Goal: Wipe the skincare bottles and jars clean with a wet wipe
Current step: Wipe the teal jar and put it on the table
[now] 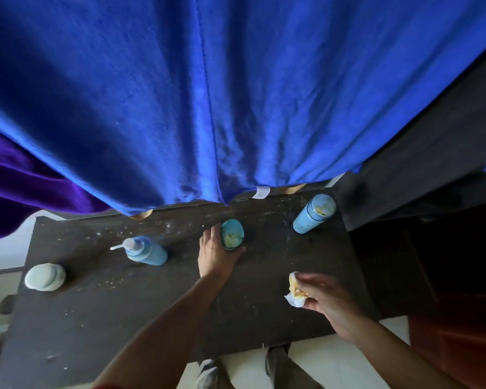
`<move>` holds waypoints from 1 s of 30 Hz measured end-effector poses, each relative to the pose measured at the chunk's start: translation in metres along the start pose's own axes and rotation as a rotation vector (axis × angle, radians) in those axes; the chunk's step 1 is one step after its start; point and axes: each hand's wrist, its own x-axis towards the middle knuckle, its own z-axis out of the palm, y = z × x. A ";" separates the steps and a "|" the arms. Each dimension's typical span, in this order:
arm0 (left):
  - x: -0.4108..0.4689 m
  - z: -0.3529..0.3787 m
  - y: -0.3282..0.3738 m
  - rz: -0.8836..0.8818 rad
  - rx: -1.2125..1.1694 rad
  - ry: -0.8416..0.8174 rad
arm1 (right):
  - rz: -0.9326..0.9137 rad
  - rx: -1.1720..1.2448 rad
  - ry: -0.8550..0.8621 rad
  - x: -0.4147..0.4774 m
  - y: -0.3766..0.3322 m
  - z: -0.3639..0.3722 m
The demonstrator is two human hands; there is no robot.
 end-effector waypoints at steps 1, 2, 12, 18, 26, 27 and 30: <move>0.000 0.004 0.002 -0.004 0.003 0.050 | -0.010 -0.012 -0.019 0.005 -0.001 -0.012; -0.001 0.008 0.005 -0.007 0.005 0.093 | -0.015 -0.030 -0.033 0.009 -0.004 -0.024; -0.068 -0.001 0.052 0.190 -0.050 0.222 | -0.457 -0.399 -0.200 0.015 -0.060 -0.054; -0.099 -0.043 0.107 0.418 -0.031 0.293 | -1.240 -0.610 -0.140 -0.039 -0.119 -0.017; -0.142 -0.103 0.153 0.554 -0.124 0.375 | -1.736 -0.890 -0.187 -0.085 -0.138 -0.011; -0.148 -0.109 0.156 0.557 -0.136 0.376 | -1.700 -0.870 -0.154 -0.085 -0.144 -0.016; -0.166 -0.123 0.162 0.558 -0.167 0.344 | -1.591 -0.783 -0.033 -0.099 -0.157 -0.029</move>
